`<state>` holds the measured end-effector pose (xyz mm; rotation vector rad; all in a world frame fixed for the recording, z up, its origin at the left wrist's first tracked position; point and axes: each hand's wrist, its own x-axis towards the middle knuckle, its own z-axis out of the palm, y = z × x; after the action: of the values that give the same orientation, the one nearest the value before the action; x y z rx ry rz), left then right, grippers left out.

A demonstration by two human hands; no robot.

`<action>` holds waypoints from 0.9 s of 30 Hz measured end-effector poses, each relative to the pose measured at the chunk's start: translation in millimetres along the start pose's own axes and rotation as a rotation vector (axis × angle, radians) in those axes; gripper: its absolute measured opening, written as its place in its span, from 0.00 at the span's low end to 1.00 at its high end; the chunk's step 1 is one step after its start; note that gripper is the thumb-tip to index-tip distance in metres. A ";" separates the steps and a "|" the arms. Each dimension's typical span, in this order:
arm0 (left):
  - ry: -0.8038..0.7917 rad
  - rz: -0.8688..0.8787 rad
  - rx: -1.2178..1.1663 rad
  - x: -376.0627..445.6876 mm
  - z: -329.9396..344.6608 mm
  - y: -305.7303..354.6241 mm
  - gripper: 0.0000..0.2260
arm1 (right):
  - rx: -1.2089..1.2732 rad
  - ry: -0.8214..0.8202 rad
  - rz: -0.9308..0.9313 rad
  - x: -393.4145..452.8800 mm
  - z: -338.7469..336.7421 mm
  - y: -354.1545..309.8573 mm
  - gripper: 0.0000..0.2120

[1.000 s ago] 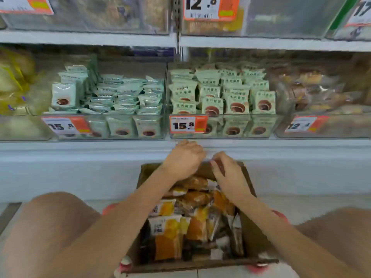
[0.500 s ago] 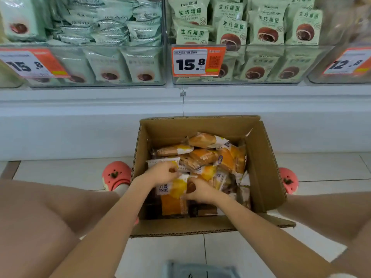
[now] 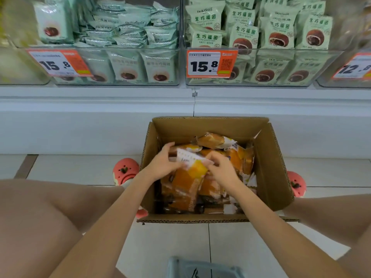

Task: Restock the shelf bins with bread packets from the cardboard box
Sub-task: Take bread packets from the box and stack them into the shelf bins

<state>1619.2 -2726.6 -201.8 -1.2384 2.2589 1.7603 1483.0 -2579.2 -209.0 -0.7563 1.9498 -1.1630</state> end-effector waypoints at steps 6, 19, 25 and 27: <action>-0.169 0.004 -0.453 -24.2 10.4 45.5 0.33 | 0.957 0.129 0.143 -25.7 -44.9 -16.5 0.04; -0.032 0.449 -0.229 -60.9 -26.3 189.9 0.17 | -0.281 0.241 -0.505 -51.8 -142.3 -185.6 0.38; -0.004 0.696 -0.136 -80.4 -52.0 314.3 0.11 | -0.822 0.086 -0.576 -39.0 -201.4 -315.4 0.26; 0.068 0.779 -0.180 -80.5 -66.3 351.3 0.05 | -0.734 0.138 -0.652 -41.6 -226.1 -347.0 0.15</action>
<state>1496.9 -2719.0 143.6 -0.4202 2.9234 2.1849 1360.7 -2585.3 188.8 -1.8381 2.3443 -0.8176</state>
